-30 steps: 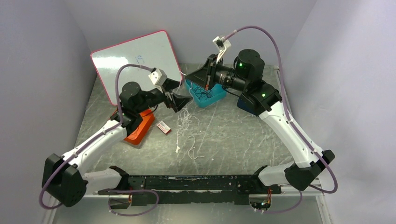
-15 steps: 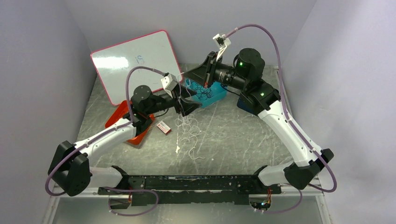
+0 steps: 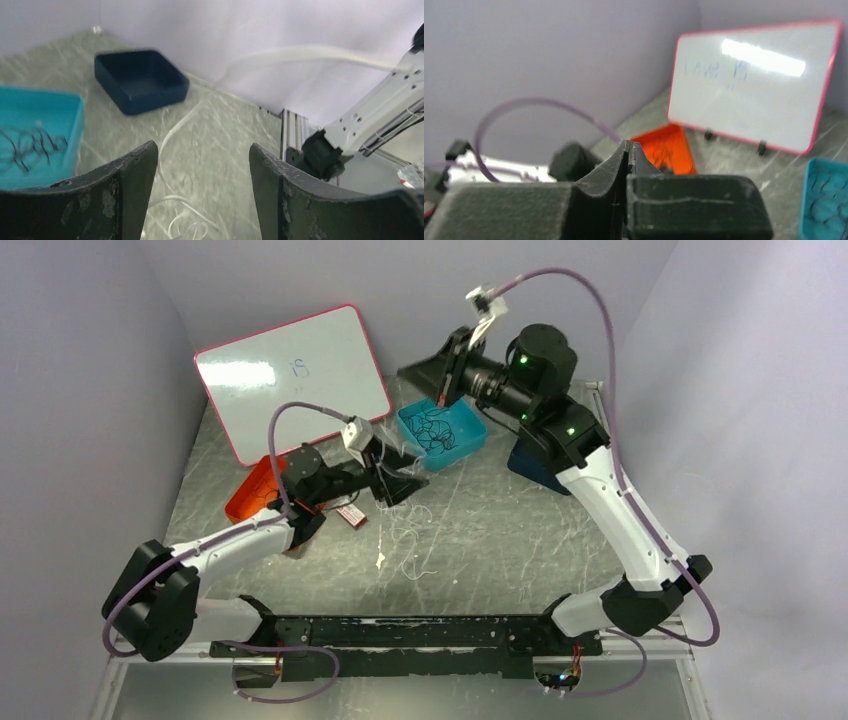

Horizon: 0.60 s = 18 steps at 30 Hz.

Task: Untangle the cables

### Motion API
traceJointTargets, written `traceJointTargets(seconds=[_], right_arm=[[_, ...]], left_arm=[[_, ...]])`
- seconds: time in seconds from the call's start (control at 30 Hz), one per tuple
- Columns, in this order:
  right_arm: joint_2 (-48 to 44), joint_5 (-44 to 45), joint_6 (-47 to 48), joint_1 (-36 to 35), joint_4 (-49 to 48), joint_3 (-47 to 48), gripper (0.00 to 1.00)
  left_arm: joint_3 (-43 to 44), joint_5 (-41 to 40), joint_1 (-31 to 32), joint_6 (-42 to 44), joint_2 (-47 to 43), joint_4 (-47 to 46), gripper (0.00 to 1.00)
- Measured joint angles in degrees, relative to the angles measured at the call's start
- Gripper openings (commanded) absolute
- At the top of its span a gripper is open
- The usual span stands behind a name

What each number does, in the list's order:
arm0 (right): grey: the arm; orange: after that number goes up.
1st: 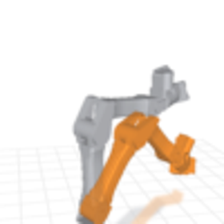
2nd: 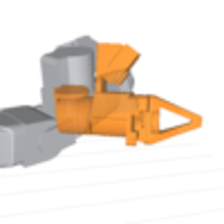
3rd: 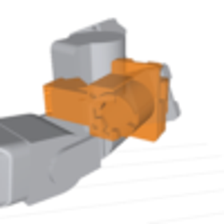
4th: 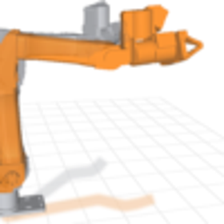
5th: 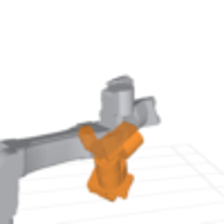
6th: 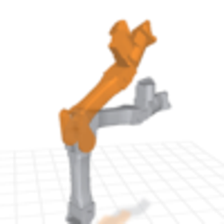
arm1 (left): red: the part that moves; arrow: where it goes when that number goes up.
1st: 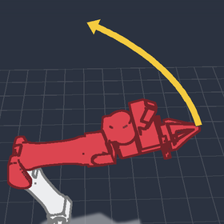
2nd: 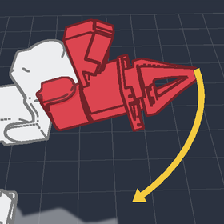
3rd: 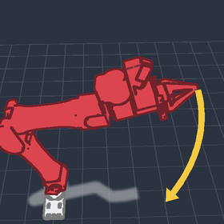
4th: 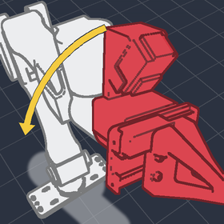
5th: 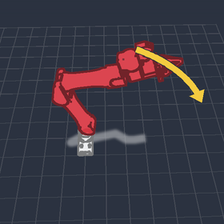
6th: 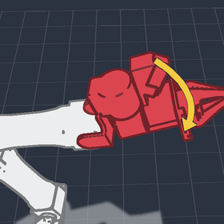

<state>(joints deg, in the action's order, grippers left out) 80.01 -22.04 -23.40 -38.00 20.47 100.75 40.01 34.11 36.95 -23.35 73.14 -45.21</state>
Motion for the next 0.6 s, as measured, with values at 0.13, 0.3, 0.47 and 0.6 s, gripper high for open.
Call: traceJointTargets(seconds=[0.13, 0.3, 0.47, 0.6], right_arm=[[0.5, 3.08, 0.28, 0.83, -4.76, 6.36, 0.0], [-0.72, 3.89, 0.33, 0.79, -10.05, 12.33, 0.0], [-1.03, 4.33, 1.42, 0.79, -10.27, 13.6, 0.0], [-2.38, 7.04, 4.22, 0.81, -6.78, 8.57, 0.13]], left_arm=[[-5.01, 0.04, 0.35, -1.2, 1.97, 0.85, 0.18], [-8.28, 0.02, 1.46, -1.99, 5.53, 1.57, 0.08], [-9.01, -0.37, 1.7, -2.4, 5.86, 1.68, 0.07], [-8.87, -1.36, 1.75, -1.84, 3.65, 3.8, 0.07]])
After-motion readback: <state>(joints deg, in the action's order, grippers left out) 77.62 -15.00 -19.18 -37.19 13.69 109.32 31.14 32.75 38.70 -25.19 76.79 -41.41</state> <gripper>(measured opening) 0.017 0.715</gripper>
